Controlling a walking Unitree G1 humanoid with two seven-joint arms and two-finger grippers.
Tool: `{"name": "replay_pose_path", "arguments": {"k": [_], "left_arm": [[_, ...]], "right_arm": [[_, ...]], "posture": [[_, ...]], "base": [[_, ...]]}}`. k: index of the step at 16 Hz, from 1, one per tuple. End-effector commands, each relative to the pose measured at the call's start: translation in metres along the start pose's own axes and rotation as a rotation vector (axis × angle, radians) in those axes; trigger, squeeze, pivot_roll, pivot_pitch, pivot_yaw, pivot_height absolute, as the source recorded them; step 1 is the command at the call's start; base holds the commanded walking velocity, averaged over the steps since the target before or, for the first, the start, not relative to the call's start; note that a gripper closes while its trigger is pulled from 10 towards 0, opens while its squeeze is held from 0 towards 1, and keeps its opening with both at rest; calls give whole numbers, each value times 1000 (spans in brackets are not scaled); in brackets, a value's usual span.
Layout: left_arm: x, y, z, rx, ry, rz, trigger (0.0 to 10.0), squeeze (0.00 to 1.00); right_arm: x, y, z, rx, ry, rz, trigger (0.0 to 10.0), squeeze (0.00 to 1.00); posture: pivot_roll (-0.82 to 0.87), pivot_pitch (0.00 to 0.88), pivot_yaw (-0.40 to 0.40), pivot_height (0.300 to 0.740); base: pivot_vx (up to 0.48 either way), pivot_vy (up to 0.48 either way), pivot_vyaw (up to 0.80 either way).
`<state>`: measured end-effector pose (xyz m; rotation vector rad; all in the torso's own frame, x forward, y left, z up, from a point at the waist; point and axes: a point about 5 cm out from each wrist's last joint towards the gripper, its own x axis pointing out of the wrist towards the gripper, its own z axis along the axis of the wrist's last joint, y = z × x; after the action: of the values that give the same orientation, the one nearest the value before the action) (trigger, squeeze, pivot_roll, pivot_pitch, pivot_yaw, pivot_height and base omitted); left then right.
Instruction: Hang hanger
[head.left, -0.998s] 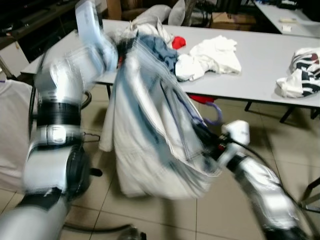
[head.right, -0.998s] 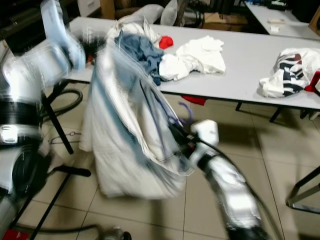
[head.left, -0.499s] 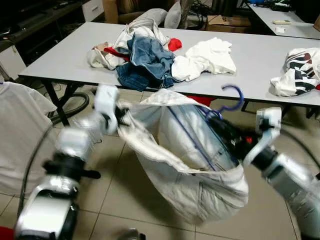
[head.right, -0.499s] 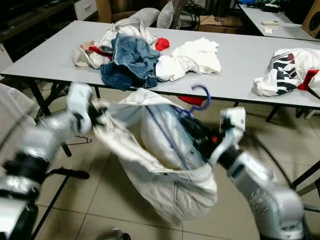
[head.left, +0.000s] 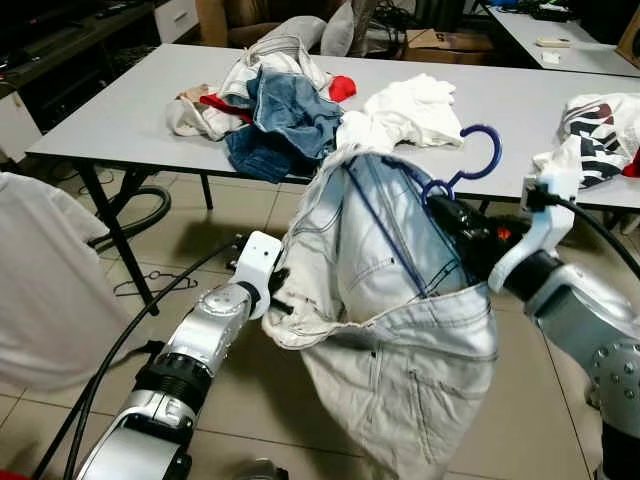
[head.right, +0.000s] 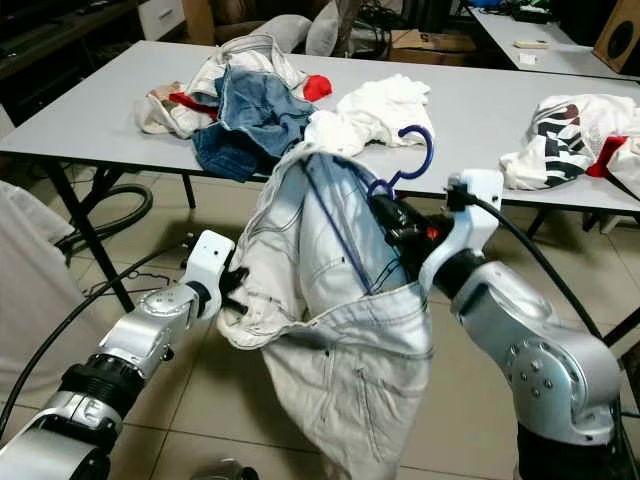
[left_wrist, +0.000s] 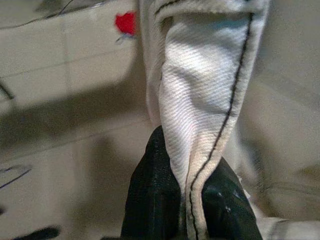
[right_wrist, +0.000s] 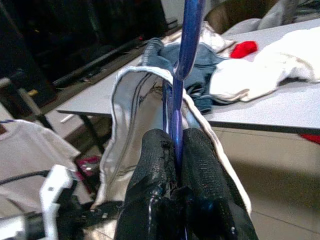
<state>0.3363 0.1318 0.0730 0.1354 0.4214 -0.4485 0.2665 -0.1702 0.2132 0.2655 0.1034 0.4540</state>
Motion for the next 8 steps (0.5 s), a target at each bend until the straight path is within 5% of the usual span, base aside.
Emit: {"name": "replay_pose_path", "arguments": {"k": [1, 2, 3, 8], "left_arm": [[-5, 3, 0, -38, -41, -16, 10000, 0], [-7, 5, 1, -28, -64, -8, 10000, 0], [-12, 5, 0, -13, -78, -37, 10000, 1000], [-33, -2, 33, -139, -321, -232, 10000, 1000]], "right_arm": [[-1, 2, 13, -47, -42, -12, 10000, 0], [-1, 3, 12, -47, -40, -16, 10000, 0], [0, 4, 12, -39, -40, -13, 10000, 0], [5, 4, 2, -67, 13, -27, 10000, 0]], "posture": [[-5, 0, -15, 740], [-5, 0, -15, 740], [-6, 0, -13, 740], [10, 0, -24, 740]], "base": [[0, 0, 0], [0, 0, 0], [0, 0, 0], [0, 0, 0]]}}
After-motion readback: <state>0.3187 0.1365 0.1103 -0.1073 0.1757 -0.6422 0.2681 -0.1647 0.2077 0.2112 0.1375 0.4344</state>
